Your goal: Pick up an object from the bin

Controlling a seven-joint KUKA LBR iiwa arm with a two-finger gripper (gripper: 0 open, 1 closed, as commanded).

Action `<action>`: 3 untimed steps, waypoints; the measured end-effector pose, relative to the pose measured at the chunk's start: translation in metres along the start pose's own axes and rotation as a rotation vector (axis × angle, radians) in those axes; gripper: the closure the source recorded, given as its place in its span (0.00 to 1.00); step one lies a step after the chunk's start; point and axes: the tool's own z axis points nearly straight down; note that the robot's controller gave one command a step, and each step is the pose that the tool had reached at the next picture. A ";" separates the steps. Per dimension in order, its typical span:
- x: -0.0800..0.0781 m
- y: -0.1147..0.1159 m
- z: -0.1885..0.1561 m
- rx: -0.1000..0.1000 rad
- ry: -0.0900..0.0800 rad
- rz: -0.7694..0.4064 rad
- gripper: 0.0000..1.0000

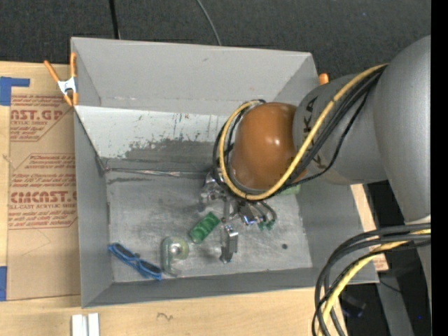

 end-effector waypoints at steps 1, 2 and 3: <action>-0.008 0.003 0.000 -0.001 0.002 -0.030 0.00; -0.018 0.006 0.031 -0.001 -0.004 -0.064 0.00; -0.019 0.006 0.030 -0.001 -0.001 -0.063 0.00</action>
Offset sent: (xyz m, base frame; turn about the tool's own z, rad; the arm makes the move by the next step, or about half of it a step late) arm 0.0065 0.0044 0.0004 -0.0304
